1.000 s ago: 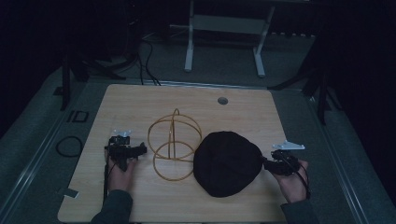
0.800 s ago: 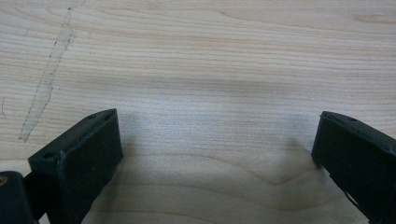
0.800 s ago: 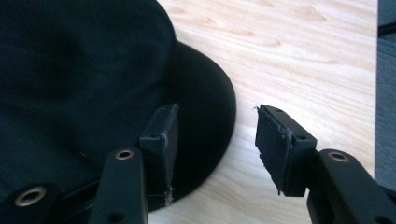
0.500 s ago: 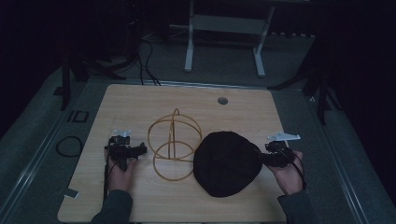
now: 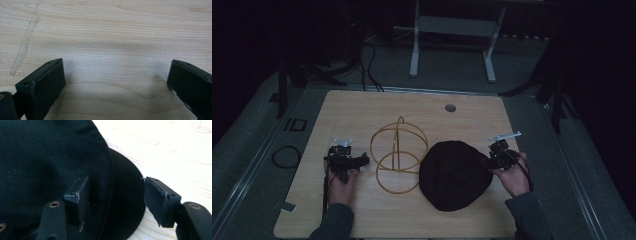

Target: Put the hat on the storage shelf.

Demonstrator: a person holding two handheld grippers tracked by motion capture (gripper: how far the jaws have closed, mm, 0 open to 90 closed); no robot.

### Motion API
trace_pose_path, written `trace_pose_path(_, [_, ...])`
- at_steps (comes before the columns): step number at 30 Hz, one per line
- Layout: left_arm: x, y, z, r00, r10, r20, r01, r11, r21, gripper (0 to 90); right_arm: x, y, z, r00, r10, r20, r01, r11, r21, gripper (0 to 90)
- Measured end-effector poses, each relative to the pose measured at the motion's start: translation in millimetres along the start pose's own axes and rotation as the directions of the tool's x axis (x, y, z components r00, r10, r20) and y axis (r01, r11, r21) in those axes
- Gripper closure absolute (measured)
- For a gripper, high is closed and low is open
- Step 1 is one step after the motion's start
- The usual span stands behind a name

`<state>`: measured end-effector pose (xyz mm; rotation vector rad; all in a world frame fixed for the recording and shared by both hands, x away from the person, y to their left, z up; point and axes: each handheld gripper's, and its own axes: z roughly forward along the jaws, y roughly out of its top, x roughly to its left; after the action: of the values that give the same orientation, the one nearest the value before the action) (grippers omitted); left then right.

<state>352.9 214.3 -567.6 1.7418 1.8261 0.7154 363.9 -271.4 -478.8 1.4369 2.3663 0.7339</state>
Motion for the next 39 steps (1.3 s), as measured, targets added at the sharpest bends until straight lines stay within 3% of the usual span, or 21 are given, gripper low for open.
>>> trace_pose_path(10, [0.0, 0.0, 0.0, 1.0, 0.0, 0.0, 0.0, 1.0, -0.001, 1.2, 2.8, 22.8, 20.3, 0.9994, 0.018, -0.03, -0.014, 0.988, 0.152, 35.8])
trace_pose_path(15, [0.0, 0.0, 0.1, 1.0, 0.0, 0.0, 0.0, 1.0, -0.001, 1.2, 5.0, 30.8, 27.2, 0.999, 0.009, -0.043, 0.0, 0.979, 0.205, 41.7])
trace_pose_path(21, [0.1, 0.0, 0.0, 1.0, 0.001, 0.0, -0.001, 1.0, 0.0, 1.2, 0.0, 34.4, 34.7, 0.9959, 0.052, -0.074, -0.032, 0.967, 0.252, 52.5])
trace_pose_path(26, [0.1, 0.0, 0.0, 1.0, 0.001, 0.0, -0.001, 1.0, 0.0, 1.2, -0.5, 37.2, 35.8, 0.9976, 0.026, -0.064, -0.008, 0.96, 0.279, 60.9])
trace_pose_path(30, [0.0, 0.0, 0.0, 1.0, 0.0, 0.0, 0.0, 1.0, -0.001, 1.2, 3.4, 42.2, 36.4, 0.9978, -0.026, -0.061, 0.044, 0.951, 0.307, 73.3])
trace_pose_path(34, [0.1, 0.0, 0.0, 1.0, 0.001, 0.0, -0.001, 1.0, 0.0, 1.2, 6.1, 48.8, 38.5, 0.9968, -0.059, -0.055, 0.074, 0.932, 0.354, 75.2])
trace_pose_path(39, [0.1, 0.0, 0.0, 1.0, 0.001, 0.0, -0.001, 1.0, 0.0, 1.2, 3.9, 53.5, 38.6, 0.9971, -0.051, -0.056, 0.068, 0.923, 0.38, 76.4])
